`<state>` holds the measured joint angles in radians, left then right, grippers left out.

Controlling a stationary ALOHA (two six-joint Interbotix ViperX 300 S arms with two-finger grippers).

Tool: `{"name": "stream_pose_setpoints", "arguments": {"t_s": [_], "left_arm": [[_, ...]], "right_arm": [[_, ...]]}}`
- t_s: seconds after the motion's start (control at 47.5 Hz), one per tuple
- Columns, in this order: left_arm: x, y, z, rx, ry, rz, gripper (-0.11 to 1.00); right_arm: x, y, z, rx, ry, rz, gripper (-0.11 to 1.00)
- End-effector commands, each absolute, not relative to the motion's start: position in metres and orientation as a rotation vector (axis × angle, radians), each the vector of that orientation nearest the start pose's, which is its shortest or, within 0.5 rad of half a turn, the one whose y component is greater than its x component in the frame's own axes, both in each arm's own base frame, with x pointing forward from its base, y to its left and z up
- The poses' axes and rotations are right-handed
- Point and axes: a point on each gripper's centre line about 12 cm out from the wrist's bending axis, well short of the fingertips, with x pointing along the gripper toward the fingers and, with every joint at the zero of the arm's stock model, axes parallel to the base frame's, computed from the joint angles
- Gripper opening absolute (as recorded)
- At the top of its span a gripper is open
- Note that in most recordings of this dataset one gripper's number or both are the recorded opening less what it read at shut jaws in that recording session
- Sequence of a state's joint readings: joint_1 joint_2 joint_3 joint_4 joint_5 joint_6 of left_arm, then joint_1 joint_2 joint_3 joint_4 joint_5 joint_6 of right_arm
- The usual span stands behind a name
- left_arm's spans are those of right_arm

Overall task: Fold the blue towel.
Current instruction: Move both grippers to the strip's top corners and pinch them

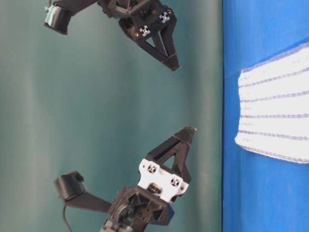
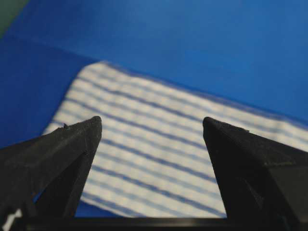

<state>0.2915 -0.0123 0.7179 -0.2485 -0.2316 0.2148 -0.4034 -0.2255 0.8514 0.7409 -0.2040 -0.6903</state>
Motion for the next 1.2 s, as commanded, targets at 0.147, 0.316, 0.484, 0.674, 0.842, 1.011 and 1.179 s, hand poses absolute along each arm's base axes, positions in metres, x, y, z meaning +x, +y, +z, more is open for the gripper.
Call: {"name": "stream_pose_setpoints", "arguments": {"t_s": [0.147,0.316,0.484,0.674,0.842,1.011,1.179], "left_arm": [[0.372,0.144,0.171,-0.076,0.445,0.417,0.82],[0.374,0.158,0.147,-0.073,0.453,0.457,0.82],[0.377,0.172,0.117,-0.071,0.470,0.495,0.82],[0.377,0.187,0.095,-0.082,0.501,0.528,0.82],[0.377,0.198,0.090,-0.087,0.505,0.551,0.82],[0.379,0.198,0.084,-0.091,0.516,0.549,0.81],[0.380,0.195,0.078,-0.093,0.532,0.541,0.77]], "right_arm": [[0.318,-0.157,0.191,0.092,0.477,-0.571,0.88],[0.332,-0.165,0.169,0.090,0.524,-0.584,0.88],[0.341,-0.174,0.146,0.082,0.559,-0.614,0.88],[0.346,-0.180,0.127,0.076,0.591,-0.633,0.88],[0.349,-0.184,0.111,0.071,0.619,-0.644,0.88],[0.352,-0.187,0.101,0.069,0.633,-0.654,0.86],[0.352,-0.189,0.093,0.071,0.652,-0.655,0.72]]}}
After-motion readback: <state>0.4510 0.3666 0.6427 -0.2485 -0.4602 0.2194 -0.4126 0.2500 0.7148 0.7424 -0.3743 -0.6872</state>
